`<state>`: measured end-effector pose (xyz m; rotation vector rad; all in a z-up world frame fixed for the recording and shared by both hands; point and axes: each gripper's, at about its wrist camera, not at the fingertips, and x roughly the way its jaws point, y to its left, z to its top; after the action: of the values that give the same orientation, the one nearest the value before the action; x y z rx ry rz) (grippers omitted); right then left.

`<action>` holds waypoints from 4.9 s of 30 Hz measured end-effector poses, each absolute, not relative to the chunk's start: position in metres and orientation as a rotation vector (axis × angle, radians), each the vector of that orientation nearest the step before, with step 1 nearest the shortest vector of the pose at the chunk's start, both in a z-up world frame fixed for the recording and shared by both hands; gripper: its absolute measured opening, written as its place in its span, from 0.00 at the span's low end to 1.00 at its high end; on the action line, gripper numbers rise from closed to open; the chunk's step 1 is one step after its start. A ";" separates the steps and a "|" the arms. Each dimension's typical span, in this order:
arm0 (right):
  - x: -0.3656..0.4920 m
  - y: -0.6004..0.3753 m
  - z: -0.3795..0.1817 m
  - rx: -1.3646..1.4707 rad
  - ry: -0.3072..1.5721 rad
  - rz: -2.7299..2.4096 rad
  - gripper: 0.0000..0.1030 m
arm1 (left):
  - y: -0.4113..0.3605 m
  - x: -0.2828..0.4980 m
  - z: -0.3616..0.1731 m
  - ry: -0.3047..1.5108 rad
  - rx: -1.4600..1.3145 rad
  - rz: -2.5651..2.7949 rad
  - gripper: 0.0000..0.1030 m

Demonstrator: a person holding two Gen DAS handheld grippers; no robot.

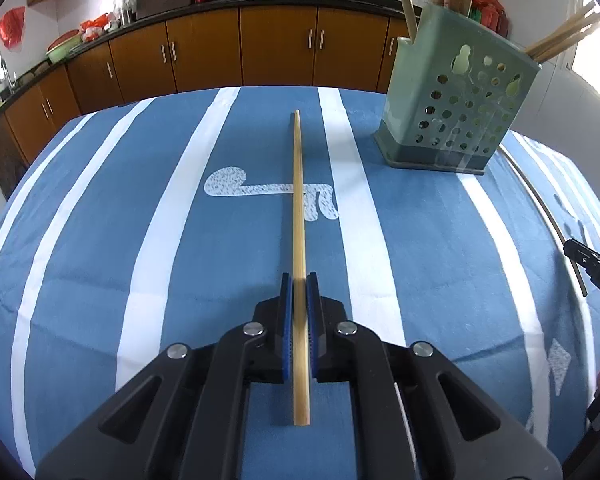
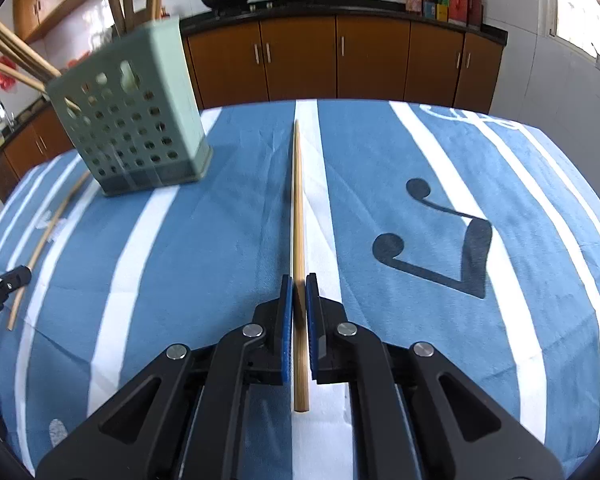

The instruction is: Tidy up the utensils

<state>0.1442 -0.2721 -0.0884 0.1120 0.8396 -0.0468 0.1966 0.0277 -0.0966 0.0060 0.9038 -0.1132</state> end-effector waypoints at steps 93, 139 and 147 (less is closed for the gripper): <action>0.153 -0.230 0.121 0.206 0.064 0.147 0.07 | -0.034 0.199 0.140 0.116 -0.182 -0.232 0.07; 0.027 -0.208 0.030 0.003 0.315 -0.026 0.98 | 0.033 0.053 0.027 0.381 -0.032 -0.059 0.96; 0.014 -0.200 0.019 -0.005 0.316 -0.017 0.98 | 0.032 0.040 0.017 0.394 -0.019 -0.054 0.96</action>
<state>0.0136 -0.2001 0.0185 -0.0046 0.3160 -0.0169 0.0402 0.0316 0.0168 -0.0193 0.3937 -0.0541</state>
